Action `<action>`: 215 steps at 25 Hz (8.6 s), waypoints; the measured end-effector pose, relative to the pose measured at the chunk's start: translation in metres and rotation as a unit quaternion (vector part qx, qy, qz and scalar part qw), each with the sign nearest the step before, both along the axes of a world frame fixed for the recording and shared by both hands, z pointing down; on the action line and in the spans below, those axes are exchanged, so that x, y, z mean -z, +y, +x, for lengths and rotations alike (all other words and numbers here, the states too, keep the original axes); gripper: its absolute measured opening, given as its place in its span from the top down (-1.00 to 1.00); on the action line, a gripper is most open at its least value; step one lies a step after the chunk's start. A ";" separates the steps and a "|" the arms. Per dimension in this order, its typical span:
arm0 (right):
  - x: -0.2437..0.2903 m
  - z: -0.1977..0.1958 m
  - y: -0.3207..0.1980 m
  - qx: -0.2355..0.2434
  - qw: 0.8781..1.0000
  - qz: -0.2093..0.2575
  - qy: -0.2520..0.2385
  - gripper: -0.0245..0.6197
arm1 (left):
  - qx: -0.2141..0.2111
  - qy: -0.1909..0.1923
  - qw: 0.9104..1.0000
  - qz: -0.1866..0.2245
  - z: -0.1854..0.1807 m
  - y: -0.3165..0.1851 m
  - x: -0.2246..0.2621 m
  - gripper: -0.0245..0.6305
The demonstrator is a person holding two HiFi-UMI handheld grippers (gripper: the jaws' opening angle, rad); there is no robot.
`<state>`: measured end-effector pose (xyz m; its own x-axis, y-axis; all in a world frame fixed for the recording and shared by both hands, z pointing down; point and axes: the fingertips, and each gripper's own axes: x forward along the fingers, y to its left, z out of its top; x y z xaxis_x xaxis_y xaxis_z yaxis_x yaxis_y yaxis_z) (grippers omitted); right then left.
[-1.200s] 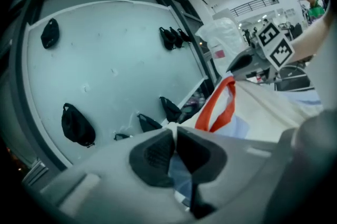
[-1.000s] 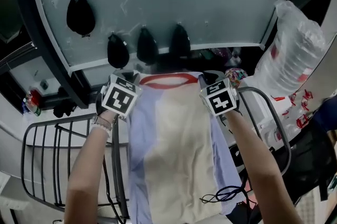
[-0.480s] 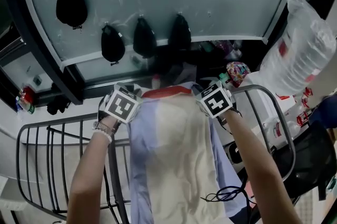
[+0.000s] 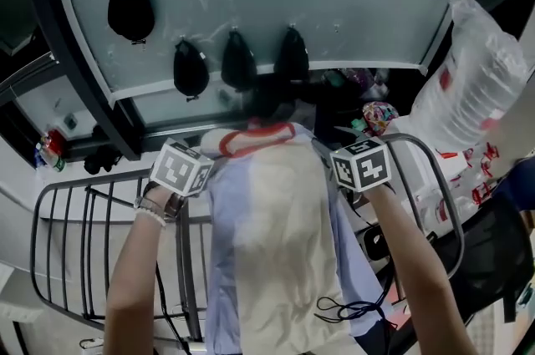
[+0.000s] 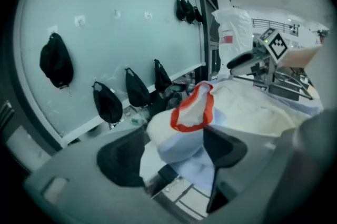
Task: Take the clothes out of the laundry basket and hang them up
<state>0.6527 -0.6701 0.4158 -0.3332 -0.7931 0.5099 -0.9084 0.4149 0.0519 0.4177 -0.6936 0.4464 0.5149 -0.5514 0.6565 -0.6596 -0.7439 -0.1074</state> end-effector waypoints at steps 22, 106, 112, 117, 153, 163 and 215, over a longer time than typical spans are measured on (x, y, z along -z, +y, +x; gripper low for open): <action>0.161 -0.130 0.253 0.161 0.962 0.209 -0.071 0.91 | 0.134 0.034 0.951 0.276 -0.078 0.302 0.196 0.94; -0.340 -1.123 0.746 0.760 0.650 0.010 -0.027 0.54 | 0.770 0.050 0.634 -0.045 -0.989 0.996 -0.455 0.41; -0.377 -1.129 0.741 0.756 0.654 -0.002 -0.022 0.54 | 0.776 0.048 0.622 -0.089 -1.013 0.997 -0.517 0.41; -0.389 -1.122 0.739 0.753 0.657 -0.006 -0.017 0.54 | 0.775 0.017 0.619 -0.126 -1.021 1.001 -0.537 0.67; -0.123 -1.108 0.798 0.790 0.612 -0.003 -0.033 0.31 | 0.708 -0.156 0.680 0.113 -0.925 0.979 0.083 0.87; -0.127 -1.133 0.872 0.826 0.561 -0.041 -0.034 0.24 | 0.708 -0.178 0.657 0.189 -0.908 0.980 0.212 0.87; 0.069 -0.534 0.489 0.096 0.980 0.174 0.029 0.87 | 0.194 0.001 0.935 0.297 -0.627 0.548 0.162 0.87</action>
<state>0.1183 -0.1810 0.3465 -0.4723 -0.8475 0.2422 -0.8064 0.5265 0.2695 -0.2089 -0.1456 0.2843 0.2018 -0.9638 0.1741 -0.8682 -0.2583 -0.4236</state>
